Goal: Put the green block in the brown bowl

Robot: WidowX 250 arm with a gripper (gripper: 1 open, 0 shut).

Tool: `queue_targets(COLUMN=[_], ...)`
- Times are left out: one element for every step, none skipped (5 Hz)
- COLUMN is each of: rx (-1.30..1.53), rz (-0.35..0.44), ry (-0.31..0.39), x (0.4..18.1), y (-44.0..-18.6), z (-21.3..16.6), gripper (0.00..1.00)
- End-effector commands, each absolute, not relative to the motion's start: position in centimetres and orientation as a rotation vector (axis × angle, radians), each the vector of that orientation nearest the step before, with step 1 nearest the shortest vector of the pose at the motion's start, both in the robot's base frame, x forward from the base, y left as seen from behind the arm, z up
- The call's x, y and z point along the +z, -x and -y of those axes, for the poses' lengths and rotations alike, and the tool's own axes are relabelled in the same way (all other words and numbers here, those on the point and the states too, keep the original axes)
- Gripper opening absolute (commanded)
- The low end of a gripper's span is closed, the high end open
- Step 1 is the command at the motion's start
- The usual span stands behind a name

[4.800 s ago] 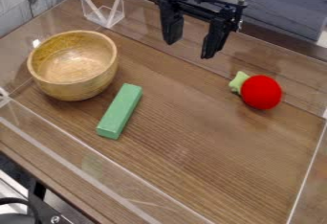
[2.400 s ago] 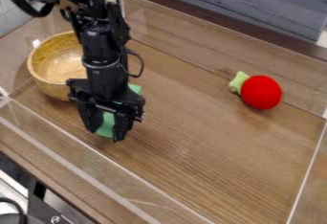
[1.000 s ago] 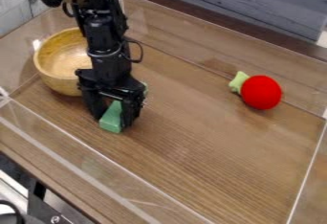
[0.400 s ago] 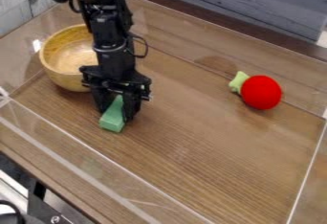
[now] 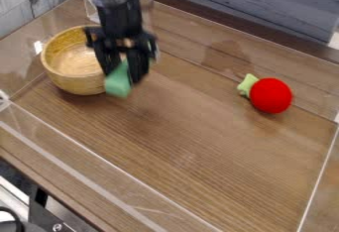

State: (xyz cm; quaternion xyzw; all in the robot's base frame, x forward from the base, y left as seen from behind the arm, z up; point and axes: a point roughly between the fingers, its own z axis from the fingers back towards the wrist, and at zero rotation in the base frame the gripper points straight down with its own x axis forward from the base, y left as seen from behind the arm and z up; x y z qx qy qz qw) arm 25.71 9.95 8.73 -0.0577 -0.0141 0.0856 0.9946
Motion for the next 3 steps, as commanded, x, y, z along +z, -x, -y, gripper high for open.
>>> queue_targets(rx=[0.19, 0.238, 0.26], rz=[0.108, 0.111, 0.125], ry=[0.102, 0.099, 0.113], x=[12.2, 11.7, 11.1], y=[-26.6, -26.0, -26.0], z=[-13.3, -16.0, -18.1], gripper=[0.0, 0.0, 0.0])
